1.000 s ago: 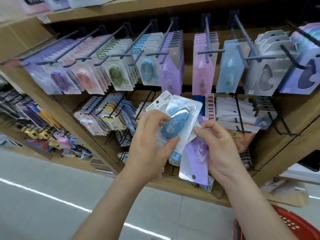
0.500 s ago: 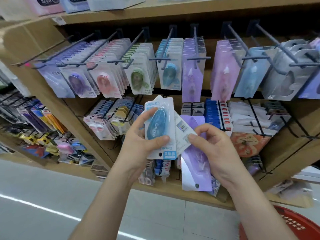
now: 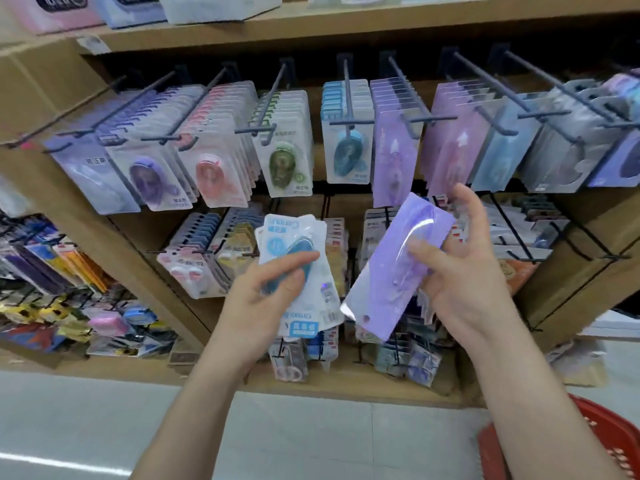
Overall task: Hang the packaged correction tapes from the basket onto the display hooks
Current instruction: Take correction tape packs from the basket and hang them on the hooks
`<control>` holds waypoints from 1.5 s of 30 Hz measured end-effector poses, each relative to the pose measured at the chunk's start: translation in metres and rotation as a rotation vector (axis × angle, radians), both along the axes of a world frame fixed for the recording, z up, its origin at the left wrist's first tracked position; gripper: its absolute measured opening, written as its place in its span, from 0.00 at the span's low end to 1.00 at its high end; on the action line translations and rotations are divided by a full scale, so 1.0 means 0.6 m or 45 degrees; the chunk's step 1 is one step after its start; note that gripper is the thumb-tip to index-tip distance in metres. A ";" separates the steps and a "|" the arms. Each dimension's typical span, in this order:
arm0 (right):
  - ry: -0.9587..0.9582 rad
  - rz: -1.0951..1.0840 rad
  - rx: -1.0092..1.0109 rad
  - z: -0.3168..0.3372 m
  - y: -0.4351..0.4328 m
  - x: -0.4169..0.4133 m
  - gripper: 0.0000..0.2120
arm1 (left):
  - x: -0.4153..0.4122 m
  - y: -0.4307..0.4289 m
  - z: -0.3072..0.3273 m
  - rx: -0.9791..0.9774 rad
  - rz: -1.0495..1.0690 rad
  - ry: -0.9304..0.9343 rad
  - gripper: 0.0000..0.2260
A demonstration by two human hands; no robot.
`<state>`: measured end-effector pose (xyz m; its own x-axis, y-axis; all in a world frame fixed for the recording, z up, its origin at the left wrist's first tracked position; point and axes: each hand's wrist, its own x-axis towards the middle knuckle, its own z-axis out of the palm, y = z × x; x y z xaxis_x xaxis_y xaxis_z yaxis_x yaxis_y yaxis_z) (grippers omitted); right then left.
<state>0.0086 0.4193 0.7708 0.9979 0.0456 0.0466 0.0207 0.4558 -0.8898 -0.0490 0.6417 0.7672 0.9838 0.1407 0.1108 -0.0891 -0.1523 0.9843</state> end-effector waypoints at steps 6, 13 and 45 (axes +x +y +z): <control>0.042 -0.088 0.451 0.010 0.054 0.004 0.25 | -0.011 -0.013 0.000 0.106 -0.083 0.064 0.07; 0.049 -0.166 0.102 -0.010 0.070 -0.015 0.18 | 0.005 0.012 0.007 -0.015 -0.025 0.093 0.09; -0.176 -0.184 -0.442 -0.008 0.003 0.053 0.07 | 0.126 -0.118 0.025 0.269 -0.075 -0.084 0.13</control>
<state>0.0405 0.4212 0.7662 0.9806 -0.0578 0.1873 0.1928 0.1120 -0.9748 0.0264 0.5710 0.7821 0.9794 0.0500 0.1958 -0.1668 -0.3470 0.9229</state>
